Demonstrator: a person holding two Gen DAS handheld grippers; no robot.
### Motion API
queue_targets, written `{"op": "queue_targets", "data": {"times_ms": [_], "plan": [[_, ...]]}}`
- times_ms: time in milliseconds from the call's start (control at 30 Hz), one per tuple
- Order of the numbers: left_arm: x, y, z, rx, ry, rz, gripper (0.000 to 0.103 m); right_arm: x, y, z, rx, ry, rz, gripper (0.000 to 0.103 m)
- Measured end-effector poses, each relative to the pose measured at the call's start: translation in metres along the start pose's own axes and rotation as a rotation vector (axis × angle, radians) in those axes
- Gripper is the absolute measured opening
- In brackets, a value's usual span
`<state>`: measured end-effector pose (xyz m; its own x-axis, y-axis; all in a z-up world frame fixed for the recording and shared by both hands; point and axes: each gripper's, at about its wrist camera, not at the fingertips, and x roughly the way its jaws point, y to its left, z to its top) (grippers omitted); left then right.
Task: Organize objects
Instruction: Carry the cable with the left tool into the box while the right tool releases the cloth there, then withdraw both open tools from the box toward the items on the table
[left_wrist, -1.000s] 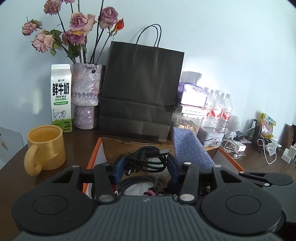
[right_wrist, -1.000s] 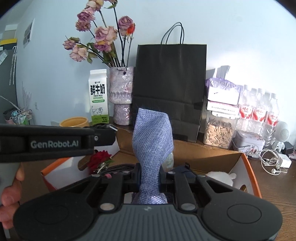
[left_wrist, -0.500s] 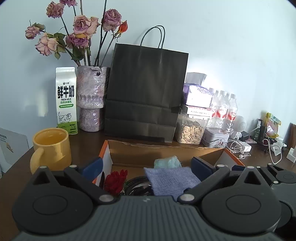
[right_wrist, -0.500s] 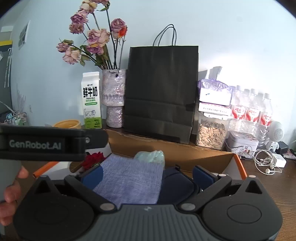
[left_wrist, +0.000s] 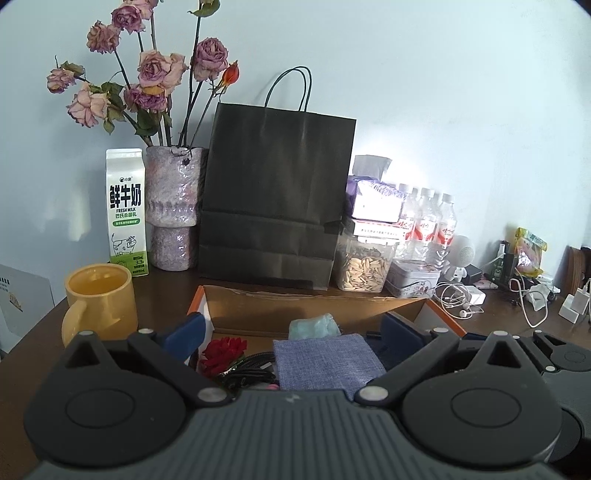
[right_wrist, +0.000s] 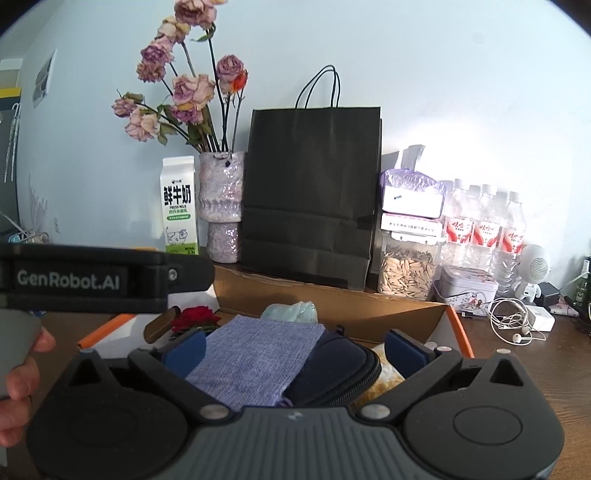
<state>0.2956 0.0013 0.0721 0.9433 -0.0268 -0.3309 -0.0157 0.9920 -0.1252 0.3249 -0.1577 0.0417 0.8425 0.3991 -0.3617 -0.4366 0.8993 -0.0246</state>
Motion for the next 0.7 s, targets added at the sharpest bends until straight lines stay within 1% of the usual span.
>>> {"op": "queue_targets", "data": {"times_ms": [200,367,500,700], "plan": [[-0.020,0.000,-0.005,-0.018,-0.003,0.001,0.103,-0.027,0.001,-0.005,-0.003,-0.018,0.000,0.103],[-0.036,-0.001,-0.011,-0.014,0.003,0.004,0.103,-0.049,-0.002,-0.013,-0.009,-0.014,-0.006,0.103],[-0.047,-0.003,-0.019,0.001,0.016,0.008,0.103,-0.063,-0.005,-0.024,-0.019,0.005,-0.009,0.103],[-0.061,-0.003,-0.032,0.019,0.046,0.020,0.103,-0.074,-0.012,-0.046,-0.037,0.065,-0.008,0.103]]}}
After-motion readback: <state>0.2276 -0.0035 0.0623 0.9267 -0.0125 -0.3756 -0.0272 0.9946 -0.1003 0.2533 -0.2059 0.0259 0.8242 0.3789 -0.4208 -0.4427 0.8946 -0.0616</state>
